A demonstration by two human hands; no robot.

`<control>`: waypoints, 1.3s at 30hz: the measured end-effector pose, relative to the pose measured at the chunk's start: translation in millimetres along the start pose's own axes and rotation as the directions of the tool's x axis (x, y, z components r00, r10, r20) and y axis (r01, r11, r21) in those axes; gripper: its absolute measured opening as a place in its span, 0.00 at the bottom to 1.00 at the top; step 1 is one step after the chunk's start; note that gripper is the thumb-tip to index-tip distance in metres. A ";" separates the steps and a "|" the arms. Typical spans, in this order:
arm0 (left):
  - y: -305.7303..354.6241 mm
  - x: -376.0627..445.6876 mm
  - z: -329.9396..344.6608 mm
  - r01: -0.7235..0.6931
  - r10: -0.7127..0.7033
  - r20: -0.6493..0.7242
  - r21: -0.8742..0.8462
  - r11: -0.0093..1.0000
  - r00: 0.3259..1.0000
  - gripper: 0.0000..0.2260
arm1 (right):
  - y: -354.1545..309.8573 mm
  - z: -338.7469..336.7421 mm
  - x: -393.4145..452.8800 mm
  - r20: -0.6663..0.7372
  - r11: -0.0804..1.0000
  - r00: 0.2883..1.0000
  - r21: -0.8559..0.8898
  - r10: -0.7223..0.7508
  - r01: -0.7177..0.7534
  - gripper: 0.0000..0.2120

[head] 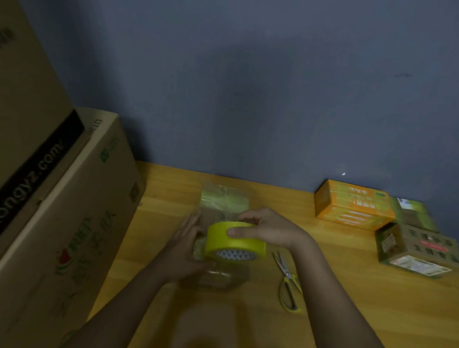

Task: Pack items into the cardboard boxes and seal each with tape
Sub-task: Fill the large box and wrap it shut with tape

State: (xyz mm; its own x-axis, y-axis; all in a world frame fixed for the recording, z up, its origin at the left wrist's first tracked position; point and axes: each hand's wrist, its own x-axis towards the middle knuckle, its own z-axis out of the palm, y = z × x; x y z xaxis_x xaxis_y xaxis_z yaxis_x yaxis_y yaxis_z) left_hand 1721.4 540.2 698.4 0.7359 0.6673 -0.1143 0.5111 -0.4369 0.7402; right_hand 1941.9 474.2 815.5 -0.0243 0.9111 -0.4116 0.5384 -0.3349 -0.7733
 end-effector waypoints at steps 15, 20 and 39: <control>-23.9 -4.8 -13.6 0.094 -0.102 0.082 0.098 0.991 0.991 0.45 | 76.4 11.2 -15.9 -0.419 0.820 0.839 -0.297 0.348 -0.489 0.36; -18.7 -2.8 -17.7 0.119 -0.130 0.124 0.091 0.989 0.984 0.46 | 95.0 37.8 2.0 -0.392 0.810 0.840 -0.302 0.375 -0.503 0.35; 65.0 59.9 39.4 0.562 -0.550 -0.126 0.097 0.821 0.825 0.50 | 95.8 43.5 -20.2 -0.358 0.777 0.929 -0.556 0.097 -0.295 0.26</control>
State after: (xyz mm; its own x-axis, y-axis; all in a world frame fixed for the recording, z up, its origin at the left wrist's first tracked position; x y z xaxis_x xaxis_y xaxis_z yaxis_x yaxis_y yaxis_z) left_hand 1816.2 528.0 713.6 0.2705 0.8670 -0.4185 0.8767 -0.0422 0.4792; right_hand 1957.3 413.2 728.8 0.3311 0.8997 -0.2844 0.8937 -0.3957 -0.2112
